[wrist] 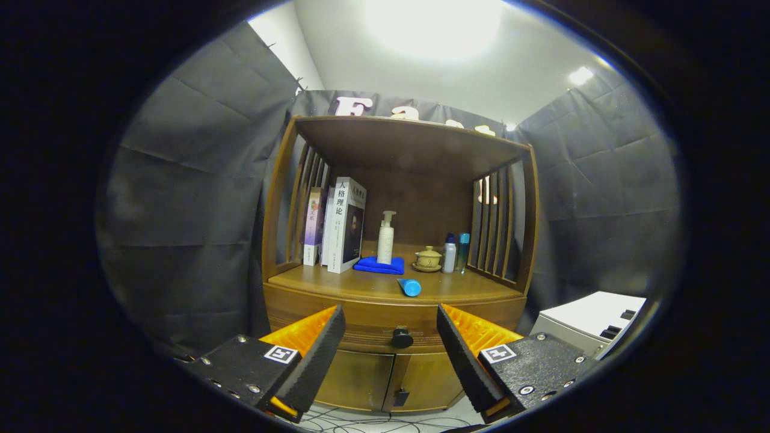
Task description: Pull open the drawer, take out the items inside it, and place them on the countertop above the cabinet.
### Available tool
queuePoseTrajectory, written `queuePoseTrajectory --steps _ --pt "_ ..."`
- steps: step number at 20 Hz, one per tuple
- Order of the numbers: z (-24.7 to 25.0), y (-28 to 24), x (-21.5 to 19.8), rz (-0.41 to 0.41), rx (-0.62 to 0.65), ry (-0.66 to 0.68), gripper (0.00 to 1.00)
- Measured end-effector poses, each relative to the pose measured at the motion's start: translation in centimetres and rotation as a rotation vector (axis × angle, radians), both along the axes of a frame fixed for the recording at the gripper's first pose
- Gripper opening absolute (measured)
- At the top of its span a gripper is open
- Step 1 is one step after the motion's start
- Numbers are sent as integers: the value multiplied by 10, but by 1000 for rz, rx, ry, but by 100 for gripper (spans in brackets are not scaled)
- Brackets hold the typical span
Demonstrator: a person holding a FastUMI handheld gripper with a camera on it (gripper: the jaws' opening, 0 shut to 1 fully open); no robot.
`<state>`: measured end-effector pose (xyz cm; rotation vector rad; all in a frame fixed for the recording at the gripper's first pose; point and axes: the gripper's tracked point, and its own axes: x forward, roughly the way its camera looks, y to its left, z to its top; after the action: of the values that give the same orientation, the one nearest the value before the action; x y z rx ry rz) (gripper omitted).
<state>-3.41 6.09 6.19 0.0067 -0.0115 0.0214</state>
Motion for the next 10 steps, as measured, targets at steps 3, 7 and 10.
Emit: queuePoseTrajectory --steps 3,7,10 --pt "-6 1 -9 -4 -19 -12 95" --pt "-15 4 -10 16 -34 -18 95" --pt "-21 11 -9 43 20 -13 95"
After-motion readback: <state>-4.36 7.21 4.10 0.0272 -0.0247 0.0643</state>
